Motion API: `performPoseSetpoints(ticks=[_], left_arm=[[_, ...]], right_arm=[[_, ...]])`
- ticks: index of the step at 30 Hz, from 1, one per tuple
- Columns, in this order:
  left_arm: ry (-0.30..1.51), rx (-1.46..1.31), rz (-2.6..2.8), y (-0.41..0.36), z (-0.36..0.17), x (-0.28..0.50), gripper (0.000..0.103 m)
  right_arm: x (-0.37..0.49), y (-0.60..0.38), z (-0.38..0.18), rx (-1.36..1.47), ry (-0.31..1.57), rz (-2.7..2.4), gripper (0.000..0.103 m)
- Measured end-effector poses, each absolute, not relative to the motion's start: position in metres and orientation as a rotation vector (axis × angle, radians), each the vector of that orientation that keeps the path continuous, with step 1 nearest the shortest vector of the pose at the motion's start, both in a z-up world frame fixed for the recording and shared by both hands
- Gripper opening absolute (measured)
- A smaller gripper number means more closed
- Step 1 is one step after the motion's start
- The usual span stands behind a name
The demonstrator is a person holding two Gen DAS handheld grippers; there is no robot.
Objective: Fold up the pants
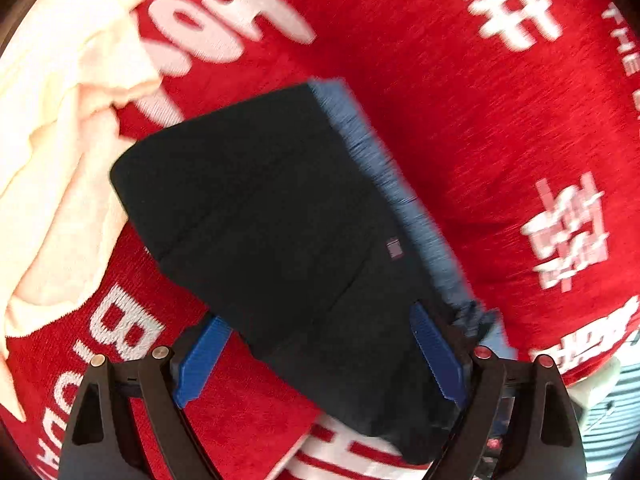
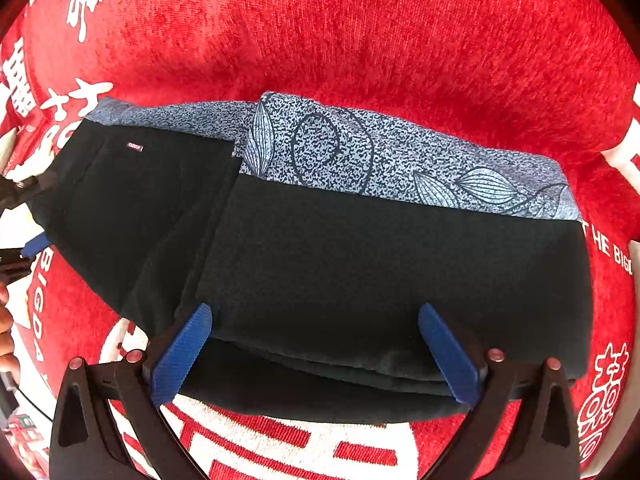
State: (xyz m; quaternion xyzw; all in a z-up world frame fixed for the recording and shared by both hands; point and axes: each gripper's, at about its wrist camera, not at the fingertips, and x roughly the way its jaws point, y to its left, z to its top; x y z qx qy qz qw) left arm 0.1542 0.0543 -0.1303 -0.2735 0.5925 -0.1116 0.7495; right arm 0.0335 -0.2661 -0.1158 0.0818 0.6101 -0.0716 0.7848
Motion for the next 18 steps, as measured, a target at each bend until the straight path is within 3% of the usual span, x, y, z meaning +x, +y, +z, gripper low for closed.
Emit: performPoseSetpoints(ticks=[5, 7, 8, 9, 11, 13, 18], left_arm=[[1.308, -0.547, -0.205, 0.044, -0.134, 0.159, 0.089], [1.304, -0.492, -0.159, 0.039, -0.130, 0.160, 0.070], [1.314, -0.444, -0.120, 0.038, -0.129, 0.160, 0.047], [1.321, -0.417, -0.091, 0.040, -0.129, 0.159, 0.034], [1.320, -0.454, -0.095, 0.047, -0.129, 0.158, 0.028], [1.309, -0.398, -0.105, 0.041, -0.122, 0.157, 0.027], [1.243, -0.221, -0.109, 0.013, -0.102, 0.150, 0.026]], right_arm=[[0.033, -0.264, -0.116, 0.171, 1.315, -0.152, 0.103], [0.032, -0.264, -0.115, 0.169, 1.318, -0.152, 0.103], [0.032, -0.264, -0.114, 0.168, 1.322, -0.151, 0.102], [0.034, -0.263, -0.113, 0.166, 1.324, -0.150, 0.101], [0.035, -0.264, -0.107, 0.174, 1.331, -0.137, 0.082], [0.039, -0.263, -0.100, 0.186, 1.348, -0.121, 0.073], [0.065, -0.253, -0.076, 0.284, 1.414, -0.018, 0.074]])
